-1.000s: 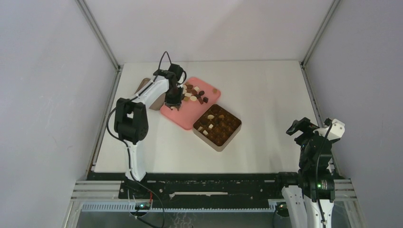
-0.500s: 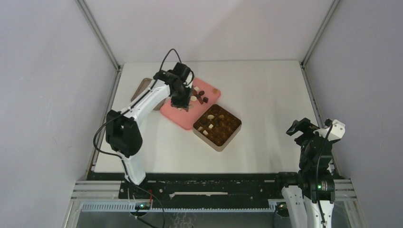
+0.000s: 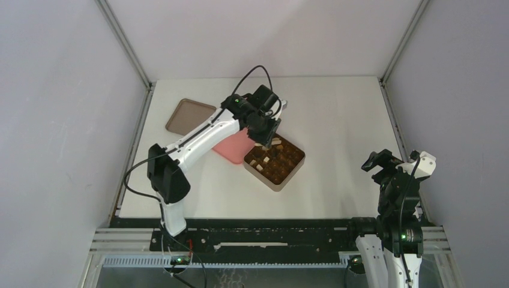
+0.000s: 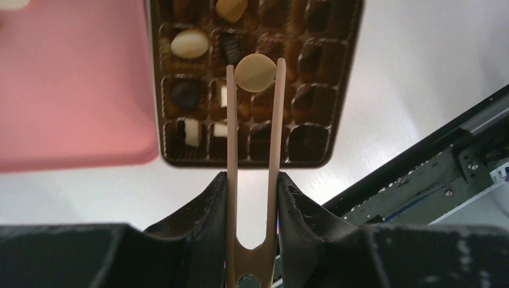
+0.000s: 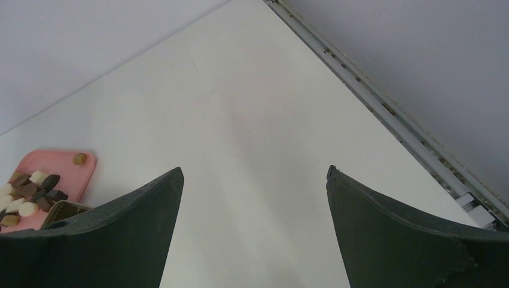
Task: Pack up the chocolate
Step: Place the fake chocolate in the packing box.
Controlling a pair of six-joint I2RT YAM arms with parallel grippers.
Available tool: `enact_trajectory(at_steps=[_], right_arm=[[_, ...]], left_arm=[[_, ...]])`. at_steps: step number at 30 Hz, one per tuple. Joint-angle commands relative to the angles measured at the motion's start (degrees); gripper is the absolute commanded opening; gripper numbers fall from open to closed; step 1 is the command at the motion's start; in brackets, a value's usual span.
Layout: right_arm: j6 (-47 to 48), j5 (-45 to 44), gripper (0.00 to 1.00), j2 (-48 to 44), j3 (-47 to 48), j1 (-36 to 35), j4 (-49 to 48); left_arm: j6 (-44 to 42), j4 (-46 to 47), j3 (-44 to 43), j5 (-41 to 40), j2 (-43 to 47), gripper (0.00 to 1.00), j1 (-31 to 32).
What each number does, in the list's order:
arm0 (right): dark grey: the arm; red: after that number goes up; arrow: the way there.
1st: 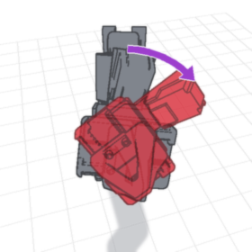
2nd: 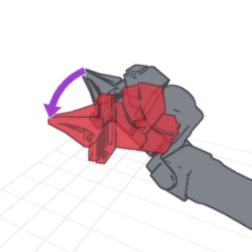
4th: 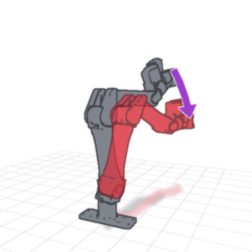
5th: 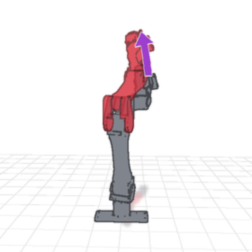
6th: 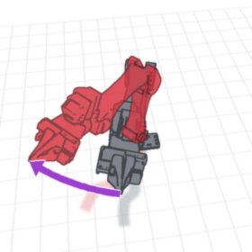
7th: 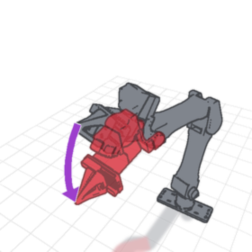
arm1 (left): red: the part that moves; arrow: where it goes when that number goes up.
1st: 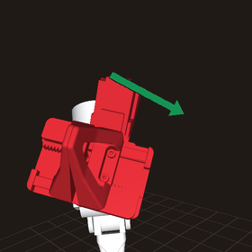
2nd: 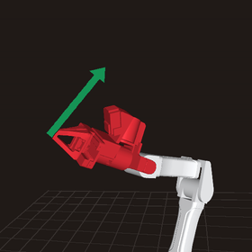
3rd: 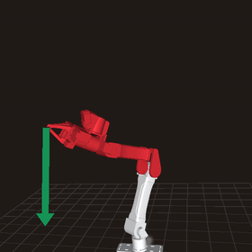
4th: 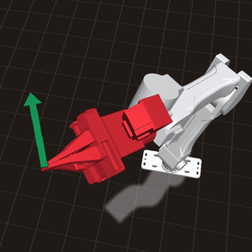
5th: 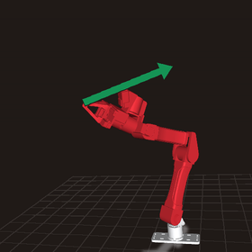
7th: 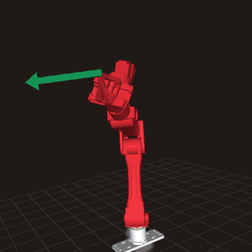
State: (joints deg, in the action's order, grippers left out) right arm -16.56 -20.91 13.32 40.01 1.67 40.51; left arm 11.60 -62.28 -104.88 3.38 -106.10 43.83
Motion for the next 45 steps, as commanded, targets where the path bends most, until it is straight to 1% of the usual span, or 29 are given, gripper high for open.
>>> enact_trajectory(at_steps=[1,7,14,24,31,37,45], right_arm=[[1.1,0.0,0.97,-0.4,0.1,-0.5,-2.1],[1.1,-0.2,0.97,-0.4,0.1,-0.7,-2.0],[1.1,-0.3,0.97,-0.4,0.1,-0.9,-1.9],[1.0,-0.5,0.97,-0.3,0.1,-0.9,-1.9],[1.0,-0.5,0.98,-0.2,0.1,-1.0,-1.9],[1.0,-0.5,0.98,-0.3,0.1,-1.0,-1.9],[0.9,-0.6,0.98,-0.5,0.1,-1.0,-1.8]], left_arm=[[0.5,0.9,-6.9,-0.1,-4.1,0.22,2.3],[0.8,1.3,-11.7,-0.6,-9.3,0.23,4.1],[1.1,2.0,-13.8,-0.7,-13.5,0.26,5.1],[0.9,1.8,-14.4,-1.1,-16.6,0.37,5.7],[1.0,1.8,-14.8,-0.9,-16.5,0.43,5.7],[0.9,1.1,-15.1,-1.3,-15.2,0.42,5.7],[-0.4,-1.8,-13.7,-3.2,-9.6,0.41,3.9]])
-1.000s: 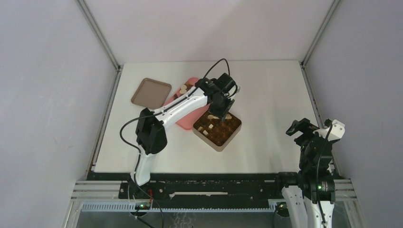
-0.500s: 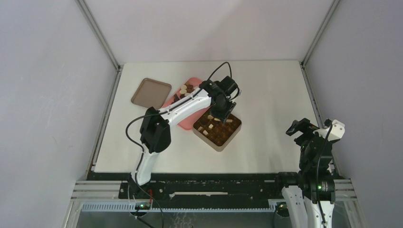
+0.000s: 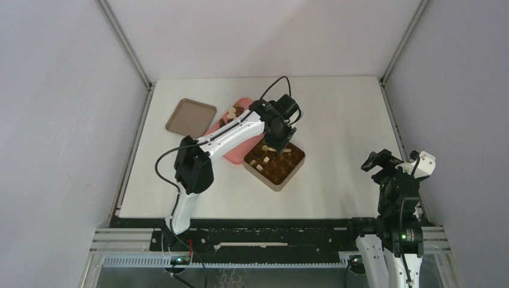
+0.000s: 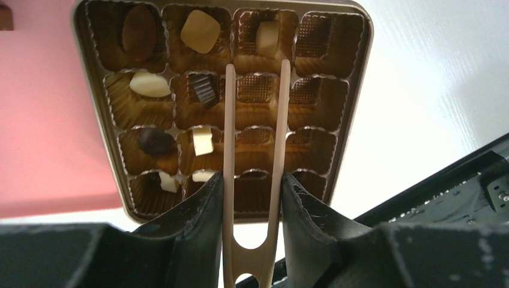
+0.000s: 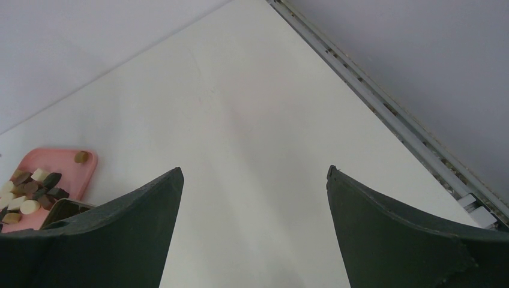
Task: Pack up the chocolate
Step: Place the fake chocolate in the packing box.
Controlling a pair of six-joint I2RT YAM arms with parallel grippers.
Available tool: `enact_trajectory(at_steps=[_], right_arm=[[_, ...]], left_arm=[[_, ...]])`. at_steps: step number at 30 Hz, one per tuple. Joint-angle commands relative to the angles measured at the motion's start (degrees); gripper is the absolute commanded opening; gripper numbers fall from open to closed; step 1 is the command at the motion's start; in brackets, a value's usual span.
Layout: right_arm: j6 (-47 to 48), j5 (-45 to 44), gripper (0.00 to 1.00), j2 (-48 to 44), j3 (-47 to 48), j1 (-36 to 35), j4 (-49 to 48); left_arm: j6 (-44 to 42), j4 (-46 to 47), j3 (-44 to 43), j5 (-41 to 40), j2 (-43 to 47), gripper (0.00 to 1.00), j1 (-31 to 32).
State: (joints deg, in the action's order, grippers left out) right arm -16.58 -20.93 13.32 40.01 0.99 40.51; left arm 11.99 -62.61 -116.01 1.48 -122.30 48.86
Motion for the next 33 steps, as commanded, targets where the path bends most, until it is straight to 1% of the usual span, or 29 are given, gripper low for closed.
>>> enact_trajectory(at_steps=[1,7,14,18,22,33], right_arm=[[0.9,-0.6,0.98,-0.6,0.1,-0.3,-1.8],[1.0,-0.6,0.98,-0.5,0.1,-0.4,-1.8],[0.9,-0.6,0.98,-0.5,0.1,-0.4,-1.8],[0.9,-0.6,0.98,-0.5,0.1,-0.4,-1.8],[0.9,-0.5,0.98,-0.3,0.1,-0.4,-1.8],[0.8,-0.7,0.98,-0.1,0.1,-0.4,-1.8]], left_arm=[[-0.9,-1.7,-2.1,-2.9,7.5,0.41,-1.8],[-1.7,-1.9,2.4,-4.9,12.1,0.41,-7.5],[-2.4,-1.9,6.7,-9.3,14.0,0.41,-16.6],[-2.9,-2.0,9.2,-10.0,13.6,0.41,-21.8],[-3.3,-1.5,10.4,-10.1,12.6,0.41,-25.7],[-4.0,-1.1,10.0,-8.5,5.9,0.41,-32.1]])
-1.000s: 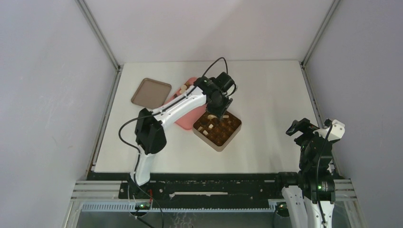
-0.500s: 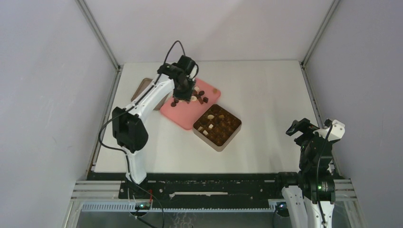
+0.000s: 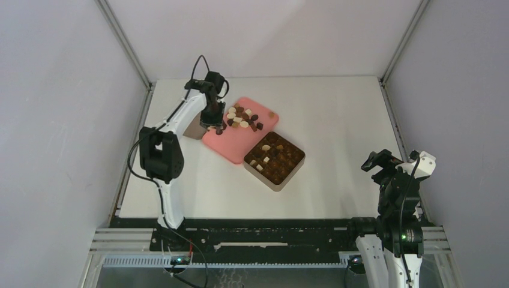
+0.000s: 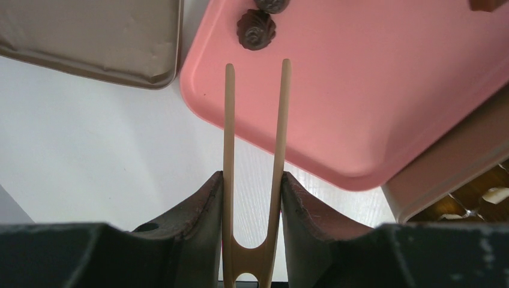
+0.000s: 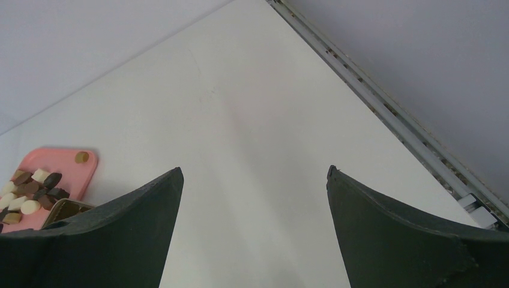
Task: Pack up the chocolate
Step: Pick up the fake chocolate from the plate.
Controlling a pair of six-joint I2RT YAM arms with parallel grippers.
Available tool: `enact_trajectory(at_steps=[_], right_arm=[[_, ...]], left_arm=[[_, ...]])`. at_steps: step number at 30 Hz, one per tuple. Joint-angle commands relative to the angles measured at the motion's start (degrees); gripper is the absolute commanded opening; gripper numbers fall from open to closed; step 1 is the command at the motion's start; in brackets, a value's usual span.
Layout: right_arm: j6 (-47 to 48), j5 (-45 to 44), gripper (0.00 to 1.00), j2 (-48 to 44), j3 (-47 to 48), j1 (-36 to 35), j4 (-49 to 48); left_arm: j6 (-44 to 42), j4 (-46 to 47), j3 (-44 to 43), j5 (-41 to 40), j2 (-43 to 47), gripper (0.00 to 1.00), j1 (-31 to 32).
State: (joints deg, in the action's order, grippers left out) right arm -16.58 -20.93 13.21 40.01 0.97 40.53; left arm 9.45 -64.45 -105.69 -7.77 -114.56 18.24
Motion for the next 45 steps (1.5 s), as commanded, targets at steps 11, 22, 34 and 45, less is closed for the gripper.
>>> enact_trajectory(at_steps=[11,22,34,45], right_arm=[[0.8,-0.7,0.98,0.3,0.1,-0.4,-1.8],[0.8,-0.6,0.98,0.2,0.1,-0.4,-1.8],[0.8,-0.7,0.98,0.2,0.1,-0.4,-1.8],[0.9,-0.5,0.98,-0.3,0.1,-0.4,-1.8]], left_arm=[[-1.5,1.1,-2.9,4.5,-7.0,0.41,-3.1],[-1.7,1.6,-4.9,4.1,-9.4,0.41,-3.6],[-2.2,0.2,-4.9,4.8,-8.4,0.27,-3.7],[-2.4,-0.6,1.7,5.8,-0.3,0.12,-3.1]])
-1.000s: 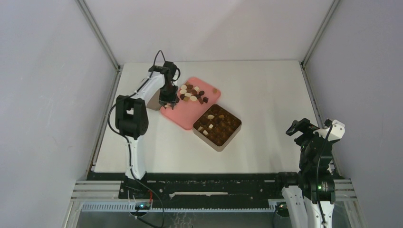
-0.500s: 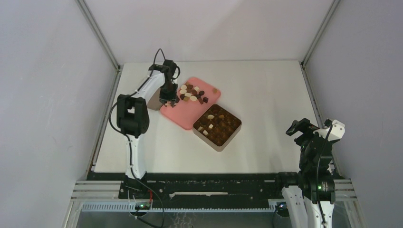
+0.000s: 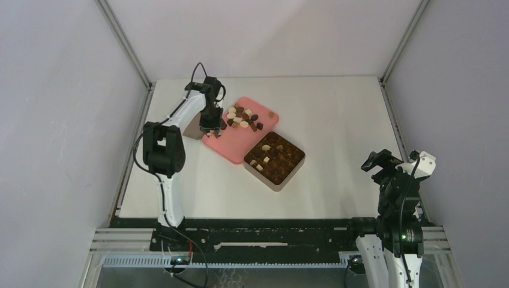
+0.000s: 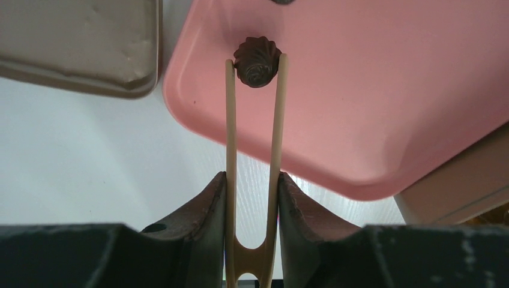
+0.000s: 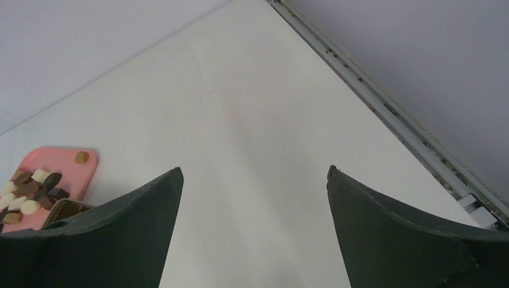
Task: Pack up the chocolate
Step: Pick up the fake chocolate from the plate.
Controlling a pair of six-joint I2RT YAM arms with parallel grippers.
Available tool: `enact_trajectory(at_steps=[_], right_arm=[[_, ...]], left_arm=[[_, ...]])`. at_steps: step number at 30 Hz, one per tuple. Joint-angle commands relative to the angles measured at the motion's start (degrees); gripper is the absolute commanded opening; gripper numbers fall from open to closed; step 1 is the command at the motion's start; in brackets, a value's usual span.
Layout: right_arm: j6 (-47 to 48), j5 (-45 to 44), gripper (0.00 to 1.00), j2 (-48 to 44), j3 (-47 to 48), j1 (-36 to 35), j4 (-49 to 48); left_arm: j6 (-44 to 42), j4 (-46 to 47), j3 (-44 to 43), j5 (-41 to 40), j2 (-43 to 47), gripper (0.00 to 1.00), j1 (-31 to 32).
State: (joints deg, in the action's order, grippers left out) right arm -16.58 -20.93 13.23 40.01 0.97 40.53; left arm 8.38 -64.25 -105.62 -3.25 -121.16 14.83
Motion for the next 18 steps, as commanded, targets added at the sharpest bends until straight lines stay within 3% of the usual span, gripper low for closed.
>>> enact_trajectory(at_steps=[1,7,18], right_arm=[[0.8,-0.5,0.98,-0.3,0.1,-0.4,-1.7],[0.8,-0.4,0.98,-0.5,0.1,-0.4,-1.8],[0.8,-0.4,0.98,-0.9,0.1,-0.5,-1.8]], left_arm=[[-1.4,-0.9,2.4,1.5,6.8,0.11,0.6],[-1.7,-1.3,5.3,2.8,10.3,0.11,2.7],[-1.6,-1.6,4.8,8.7,16.2,0.12,12.8]])
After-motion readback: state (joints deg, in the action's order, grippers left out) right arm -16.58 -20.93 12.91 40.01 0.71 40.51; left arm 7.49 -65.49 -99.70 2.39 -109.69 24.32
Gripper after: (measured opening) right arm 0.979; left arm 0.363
